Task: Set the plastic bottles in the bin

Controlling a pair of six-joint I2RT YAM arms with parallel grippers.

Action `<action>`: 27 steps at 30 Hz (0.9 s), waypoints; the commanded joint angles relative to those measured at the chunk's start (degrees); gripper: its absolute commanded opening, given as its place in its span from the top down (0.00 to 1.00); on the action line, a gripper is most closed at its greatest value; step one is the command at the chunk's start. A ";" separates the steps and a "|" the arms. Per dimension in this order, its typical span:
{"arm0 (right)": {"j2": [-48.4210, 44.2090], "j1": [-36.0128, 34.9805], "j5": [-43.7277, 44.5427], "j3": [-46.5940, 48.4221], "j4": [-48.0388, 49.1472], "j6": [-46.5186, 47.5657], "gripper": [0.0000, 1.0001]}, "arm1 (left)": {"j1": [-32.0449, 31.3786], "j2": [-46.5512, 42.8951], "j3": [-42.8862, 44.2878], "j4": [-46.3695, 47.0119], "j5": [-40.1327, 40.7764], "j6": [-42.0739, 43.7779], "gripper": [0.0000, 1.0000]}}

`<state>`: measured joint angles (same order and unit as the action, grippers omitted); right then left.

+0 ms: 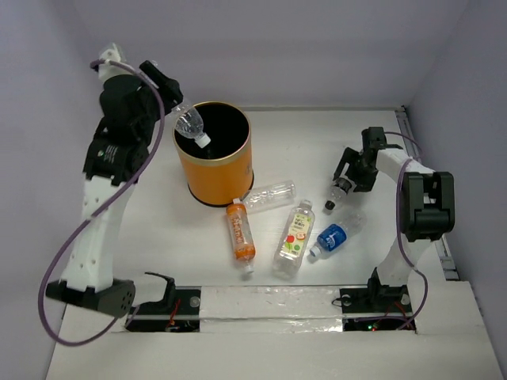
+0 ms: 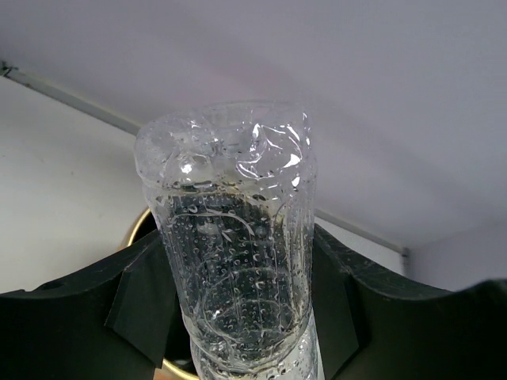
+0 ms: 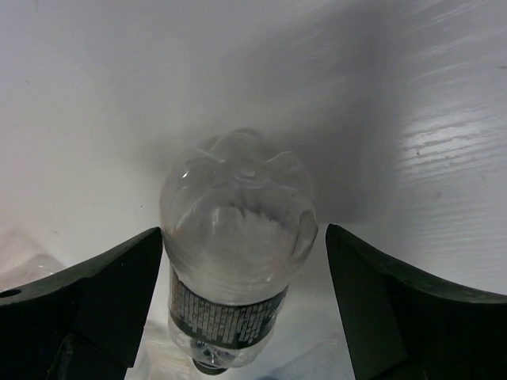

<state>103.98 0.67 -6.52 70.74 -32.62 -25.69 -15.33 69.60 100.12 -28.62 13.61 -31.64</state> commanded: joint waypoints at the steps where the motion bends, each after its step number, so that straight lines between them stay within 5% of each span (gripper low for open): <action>1: 1.30 -0.14 -2.96 3.35 0.01 0.47 0.12 | -0.14 4.22 0.35 7.16 4.66 4.21 0.62; 5: 2.10 -0.14 -4.81 4.76 0.10 -0.32 0.25 | -0.14 9.66 0.43 11.48 6.34 5.71 0.62; 8: 1.49 -0.14 -5.69 4.06 2.55 -1.63 0.45 | -0.75 11.95 -0.36 14.81 8.89 8.77 0.62; 12: -2.10 -0.14 -4.47 2.39 6.78 -2.96 0.52 | -2.77 12.40 -6.40 19.82 11.53 12.12 0.59; 23: -20.47 -1.27 -6.39 11.51 9.33 -7.43 0.53 | -5.32 12.93 -8.71 21.50 9.78 12.83 0.25; 27: -23.47 -6.18 -5.52 19.33 10.03 -9.55 0.52 | -6.90 11.17 -6.43 19.93 7.49 10.81 0.22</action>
<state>83.72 -1.26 -10.90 83.88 -26.94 -32.67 -21.12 83.83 90.37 -10.63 22.50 -20.10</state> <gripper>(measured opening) 0.657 0.775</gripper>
